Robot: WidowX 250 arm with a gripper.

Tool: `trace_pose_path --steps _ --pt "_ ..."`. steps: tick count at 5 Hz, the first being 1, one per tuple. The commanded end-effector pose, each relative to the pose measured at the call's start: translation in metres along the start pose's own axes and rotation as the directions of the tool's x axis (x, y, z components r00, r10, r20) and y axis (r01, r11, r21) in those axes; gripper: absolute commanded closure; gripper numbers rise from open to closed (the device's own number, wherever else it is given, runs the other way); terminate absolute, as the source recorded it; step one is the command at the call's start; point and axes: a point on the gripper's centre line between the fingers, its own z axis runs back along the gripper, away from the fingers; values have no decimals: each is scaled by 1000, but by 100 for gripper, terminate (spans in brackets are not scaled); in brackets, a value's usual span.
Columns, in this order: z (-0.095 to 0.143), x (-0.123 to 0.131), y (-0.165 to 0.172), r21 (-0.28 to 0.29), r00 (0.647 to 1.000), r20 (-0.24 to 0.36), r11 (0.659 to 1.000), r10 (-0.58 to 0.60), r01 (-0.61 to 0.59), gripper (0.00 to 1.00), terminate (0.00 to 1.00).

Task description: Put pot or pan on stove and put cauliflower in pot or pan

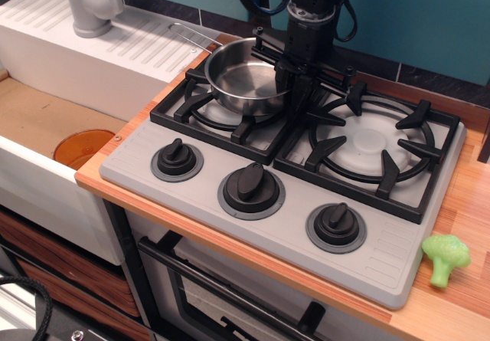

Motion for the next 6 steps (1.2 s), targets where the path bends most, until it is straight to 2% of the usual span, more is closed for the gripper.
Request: trace_pose_path --steps 1,2,3,5,6 --pt "50 6 -8 12 999 30 1000 13 -14 100 0" --pt "72 -1 -22 23 1000 -16 999 27 -27 100 0" --pt "86 -4 -43 32 998 -34 998 51 -50 100 0" --pt "88 -3 -77 58 997 -18 996 75 -74 100 0" --pt "80 -4 -92 63 997 4 995 79 -79 100 0"
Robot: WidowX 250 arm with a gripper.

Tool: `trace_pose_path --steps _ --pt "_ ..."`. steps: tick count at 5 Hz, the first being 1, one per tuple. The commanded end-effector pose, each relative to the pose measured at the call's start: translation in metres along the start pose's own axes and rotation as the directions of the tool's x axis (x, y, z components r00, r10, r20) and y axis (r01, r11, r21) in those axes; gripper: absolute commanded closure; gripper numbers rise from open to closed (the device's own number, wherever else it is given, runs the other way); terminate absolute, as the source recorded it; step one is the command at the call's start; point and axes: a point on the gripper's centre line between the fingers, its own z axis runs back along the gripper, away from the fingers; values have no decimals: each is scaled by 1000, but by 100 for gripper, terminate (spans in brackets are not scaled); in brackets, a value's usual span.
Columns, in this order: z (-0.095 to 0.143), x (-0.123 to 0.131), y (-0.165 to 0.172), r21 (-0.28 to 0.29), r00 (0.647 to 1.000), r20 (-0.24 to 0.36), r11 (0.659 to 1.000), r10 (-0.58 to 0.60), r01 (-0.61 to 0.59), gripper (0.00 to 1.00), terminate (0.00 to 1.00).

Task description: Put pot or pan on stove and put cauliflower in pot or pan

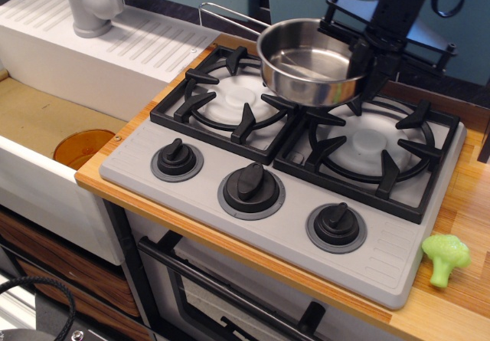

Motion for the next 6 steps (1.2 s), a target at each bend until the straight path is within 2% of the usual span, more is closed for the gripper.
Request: trace_pose_path --steps 1,3,4,5,6 --pt "2 9 -28 -11 993 115 1000 21 -20 100 0" --pt "-5 5 -59 10 987 156 1000 27 -29 100 0" --pt "-7 6 -62 -2 984 178 1000 14 -14 100 0" --pt "-8 9 -63 -11 981 194 1000 3 -1 0 0" --pt "-5 11 -60 -18 981 192 1000 -1 5 0 0"
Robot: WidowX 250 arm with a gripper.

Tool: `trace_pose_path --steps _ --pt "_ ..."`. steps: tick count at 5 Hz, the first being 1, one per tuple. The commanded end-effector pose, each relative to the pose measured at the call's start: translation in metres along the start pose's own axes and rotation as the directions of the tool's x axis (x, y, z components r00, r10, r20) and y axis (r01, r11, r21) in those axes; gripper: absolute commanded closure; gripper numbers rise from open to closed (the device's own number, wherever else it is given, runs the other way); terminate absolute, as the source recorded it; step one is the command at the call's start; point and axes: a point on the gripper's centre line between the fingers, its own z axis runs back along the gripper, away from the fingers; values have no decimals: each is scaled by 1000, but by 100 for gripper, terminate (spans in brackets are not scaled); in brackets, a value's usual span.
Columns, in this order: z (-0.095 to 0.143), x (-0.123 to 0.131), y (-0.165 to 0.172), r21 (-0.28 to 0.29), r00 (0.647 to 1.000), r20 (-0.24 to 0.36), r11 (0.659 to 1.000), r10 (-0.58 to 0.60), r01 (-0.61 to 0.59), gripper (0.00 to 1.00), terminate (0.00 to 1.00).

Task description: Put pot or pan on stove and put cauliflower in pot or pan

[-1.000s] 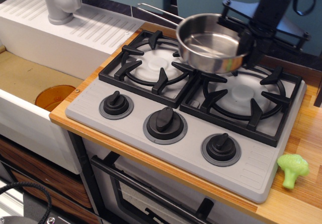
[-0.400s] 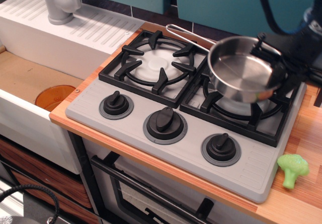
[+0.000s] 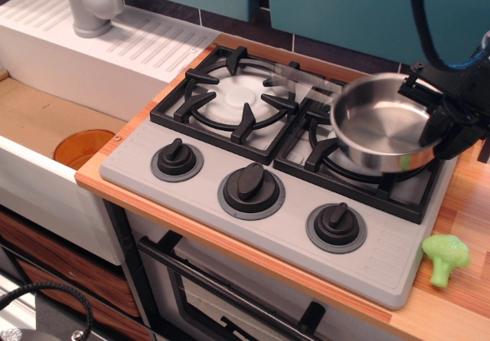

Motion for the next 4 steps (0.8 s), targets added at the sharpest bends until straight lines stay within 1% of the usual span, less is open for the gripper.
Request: trace_pose_path --steps 1,2,3,4 --pt "28 5 13 -40 1000 15 999 -9 9 0 0" --pt "44 -1 24 -44 999 -20 999 -33 32 0 0" --pt "56 -6 27 18 998 -68 1000 -11 12 0 0" --pt "63 -9 25 56 998 -65 998 2 2 0 0"
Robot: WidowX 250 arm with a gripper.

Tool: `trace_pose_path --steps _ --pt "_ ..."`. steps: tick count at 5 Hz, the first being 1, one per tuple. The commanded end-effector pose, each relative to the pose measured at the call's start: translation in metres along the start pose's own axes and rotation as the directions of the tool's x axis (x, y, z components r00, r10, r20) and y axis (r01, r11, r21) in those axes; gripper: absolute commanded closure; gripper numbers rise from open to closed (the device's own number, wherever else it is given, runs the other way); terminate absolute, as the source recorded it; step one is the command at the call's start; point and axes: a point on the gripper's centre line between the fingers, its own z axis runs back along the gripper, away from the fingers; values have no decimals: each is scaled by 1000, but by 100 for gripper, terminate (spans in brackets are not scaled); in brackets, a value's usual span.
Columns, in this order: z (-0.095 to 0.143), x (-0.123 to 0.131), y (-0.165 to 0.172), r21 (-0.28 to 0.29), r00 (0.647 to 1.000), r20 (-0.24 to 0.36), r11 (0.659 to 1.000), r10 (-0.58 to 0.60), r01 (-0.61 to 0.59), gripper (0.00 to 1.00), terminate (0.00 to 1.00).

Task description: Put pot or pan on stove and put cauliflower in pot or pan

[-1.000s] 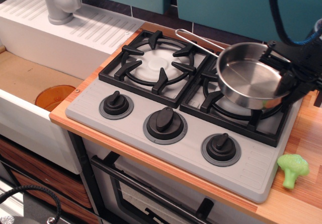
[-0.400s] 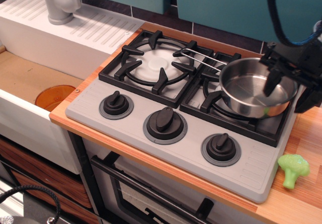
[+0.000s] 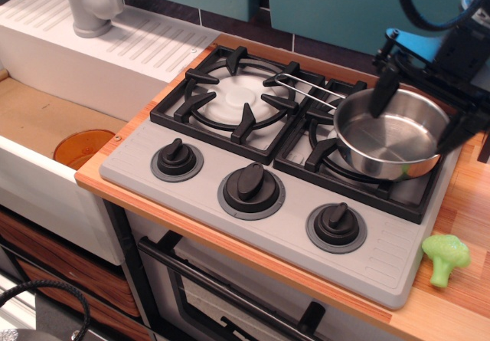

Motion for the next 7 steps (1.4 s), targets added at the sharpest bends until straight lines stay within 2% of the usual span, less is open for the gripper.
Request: trace_pose_path --steps 1,3,4,5,7 --pt "31 5 1 1 997 73 999 32 -33 0 0" --pt "31 5 1 1 997 73 999 32 -33 0 0" --pt "21 -10 -23 -44 988 137 997 65 -60 0 0" --pt "12 -20 -41 -56 978 168 992 121 -113 0 0" --pt "-1 -31 -55 -46 969 200 989 144 -137 0 0"
